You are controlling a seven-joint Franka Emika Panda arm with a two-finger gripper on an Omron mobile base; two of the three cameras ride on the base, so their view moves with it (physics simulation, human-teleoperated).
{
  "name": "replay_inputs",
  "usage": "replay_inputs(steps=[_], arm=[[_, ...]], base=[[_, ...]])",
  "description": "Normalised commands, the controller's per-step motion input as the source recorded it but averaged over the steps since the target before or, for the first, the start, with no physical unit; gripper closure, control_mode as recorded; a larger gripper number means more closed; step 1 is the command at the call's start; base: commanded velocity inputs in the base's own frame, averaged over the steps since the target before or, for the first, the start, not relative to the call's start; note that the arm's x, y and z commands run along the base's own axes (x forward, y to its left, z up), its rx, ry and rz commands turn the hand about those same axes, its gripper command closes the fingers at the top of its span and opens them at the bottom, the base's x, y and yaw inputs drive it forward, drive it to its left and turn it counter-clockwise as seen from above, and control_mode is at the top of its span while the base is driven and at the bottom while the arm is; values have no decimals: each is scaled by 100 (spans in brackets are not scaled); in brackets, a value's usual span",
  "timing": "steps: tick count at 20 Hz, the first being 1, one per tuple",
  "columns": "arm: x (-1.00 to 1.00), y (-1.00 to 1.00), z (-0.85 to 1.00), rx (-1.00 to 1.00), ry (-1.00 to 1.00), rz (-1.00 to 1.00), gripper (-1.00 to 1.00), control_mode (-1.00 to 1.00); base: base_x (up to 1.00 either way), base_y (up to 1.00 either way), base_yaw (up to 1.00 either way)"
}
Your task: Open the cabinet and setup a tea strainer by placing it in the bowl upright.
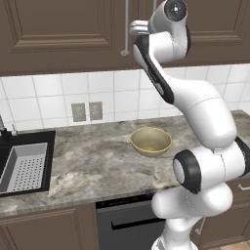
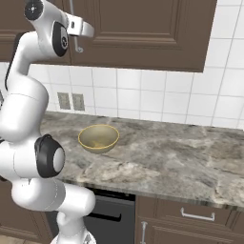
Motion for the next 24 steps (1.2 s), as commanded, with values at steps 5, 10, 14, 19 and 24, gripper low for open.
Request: replay_inputs(steps=[5, 10, 14, 19, 24], arm=[[28, 5, 0, 0, 0, 0, 100, -100], [26, 27, 0, -1, 0, 0, 100, -100], [21, 7, -11, -15, 0, -2, 100, -100], [25, 0, -29, -15, 0, 0, 100, -100], [22, -1, -29, -14, -2, 1, 100, -100]], base=[[0, 0, 0], [0, 0, 0], [0, 0, 0], [0, 0, 0], [0, 0, 0]])
